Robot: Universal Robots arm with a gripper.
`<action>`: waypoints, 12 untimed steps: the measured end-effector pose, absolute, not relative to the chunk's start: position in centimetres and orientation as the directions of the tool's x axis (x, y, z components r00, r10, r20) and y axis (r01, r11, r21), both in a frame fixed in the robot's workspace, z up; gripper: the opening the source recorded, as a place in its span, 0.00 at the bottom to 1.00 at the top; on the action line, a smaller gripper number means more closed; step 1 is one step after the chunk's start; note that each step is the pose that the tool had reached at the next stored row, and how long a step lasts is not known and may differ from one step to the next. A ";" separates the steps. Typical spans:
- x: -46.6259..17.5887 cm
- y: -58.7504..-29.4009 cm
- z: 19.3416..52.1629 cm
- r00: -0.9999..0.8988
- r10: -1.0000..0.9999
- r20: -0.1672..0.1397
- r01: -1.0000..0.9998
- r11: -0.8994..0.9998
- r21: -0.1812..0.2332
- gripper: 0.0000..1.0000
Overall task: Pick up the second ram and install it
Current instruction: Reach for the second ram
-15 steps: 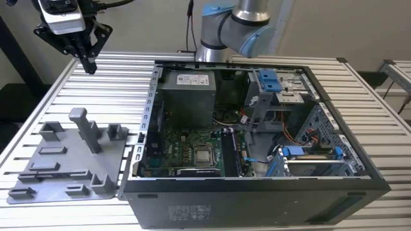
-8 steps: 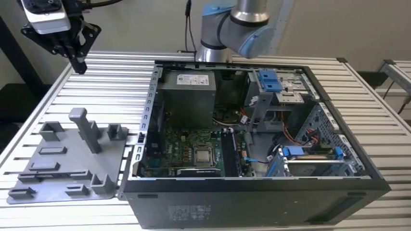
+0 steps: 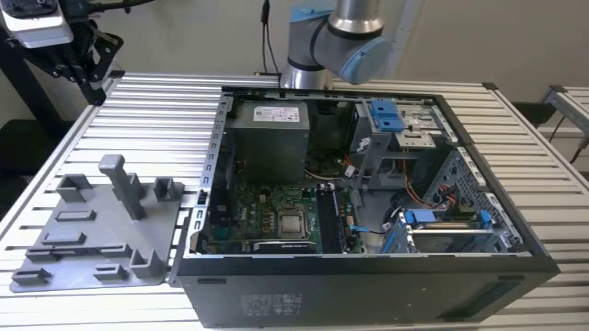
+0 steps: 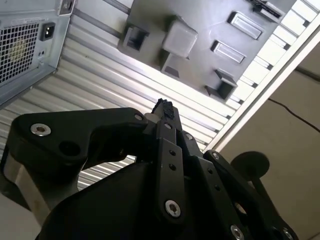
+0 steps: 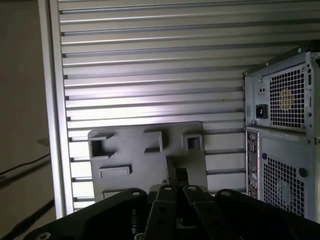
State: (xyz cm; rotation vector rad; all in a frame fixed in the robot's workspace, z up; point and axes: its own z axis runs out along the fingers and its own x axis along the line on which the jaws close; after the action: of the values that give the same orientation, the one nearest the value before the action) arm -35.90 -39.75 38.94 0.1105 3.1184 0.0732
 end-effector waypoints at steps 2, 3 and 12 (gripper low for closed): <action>-36.5 -39.7 38.9 -0.997 0.071 -0.019 0.070 0.996 0.048 0.11; -36.9 -39.7 38.9 -0.997 0.071 -0.019 0.070 0.996 0.047 0.11; -39.0 -39.7 38.9 -0.997 0.071 -0.019 0.070 0.996 0.047 0.11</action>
State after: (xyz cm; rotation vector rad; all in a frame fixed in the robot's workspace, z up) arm -39.03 -39.75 38.92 0.1104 3.1182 0.0728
